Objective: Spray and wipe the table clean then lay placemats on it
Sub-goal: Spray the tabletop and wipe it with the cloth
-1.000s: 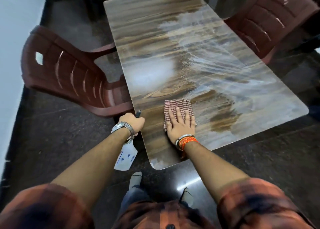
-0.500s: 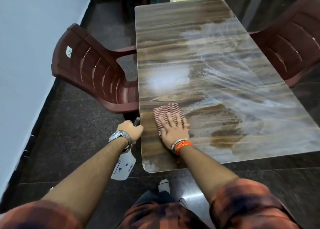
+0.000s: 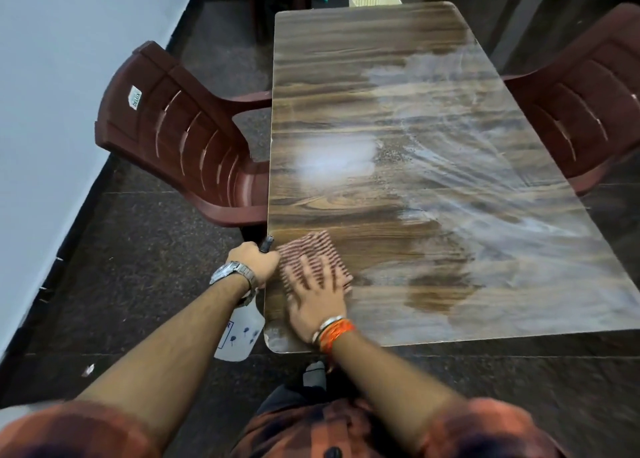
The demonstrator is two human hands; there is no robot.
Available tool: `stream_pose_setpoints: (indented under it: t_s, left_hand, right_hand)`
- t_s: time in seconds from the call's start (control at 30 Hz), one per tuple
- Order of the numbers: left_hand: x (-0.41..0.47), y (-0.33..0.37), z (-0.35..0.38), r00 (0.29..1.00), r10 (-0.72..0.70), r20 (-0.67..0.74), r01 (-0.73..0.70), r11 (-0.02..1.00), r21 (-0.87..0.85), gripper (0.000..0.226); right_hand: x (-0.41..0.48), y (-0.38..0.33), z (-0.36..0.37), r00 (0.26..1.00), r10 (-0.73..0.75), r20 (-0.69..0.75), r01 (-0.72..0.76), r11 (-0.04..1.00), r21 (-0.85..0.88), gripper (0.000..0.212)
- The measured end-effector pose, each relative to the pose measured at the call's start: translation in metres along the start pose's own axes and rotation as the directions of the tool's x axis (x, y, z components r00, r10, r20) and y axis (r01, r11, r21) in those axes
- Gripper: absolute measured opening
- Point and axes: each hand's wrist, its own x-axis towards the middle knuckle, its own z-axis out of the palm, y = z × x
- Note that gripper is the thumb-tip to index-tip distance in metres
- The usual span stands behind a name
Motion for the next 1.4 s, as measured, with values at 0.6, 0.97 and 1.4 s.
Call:
stream_pose_setpoints:
  t_s: [0.6, 0.97, 1.4]
  left_hand:
    - [-0.128, 0.004, 0.114, 0.973, -0.196, -0.121, 0.183, 0.977, -0.111, 0.041]
    - [-0.162, -0.018, 0.121, 0.949, -0.265, -0.169, 0.239, 0.958, -0.161, 0.031]
    - [-0.151, -0.088, 0.086, 0.938, -0.323, -0.125, 0.3, 0.939, -0.171, 0.04]
  right_hand:
    - [-0.106, 0.188, -0.019, 0.936, 0.302, -0.179, -0.303, 0.953, 0.023, 0.058]
    - [-0.124, 0.105, 0.013, 0.996, -0.061, -0.071, 0.057, 0.997, -0.049, 0.06]
    - [-0.074, -0.005, 0.03, 0.928, -0.355, 0.115, 0.365, 0.927, -0.082, 0.059]
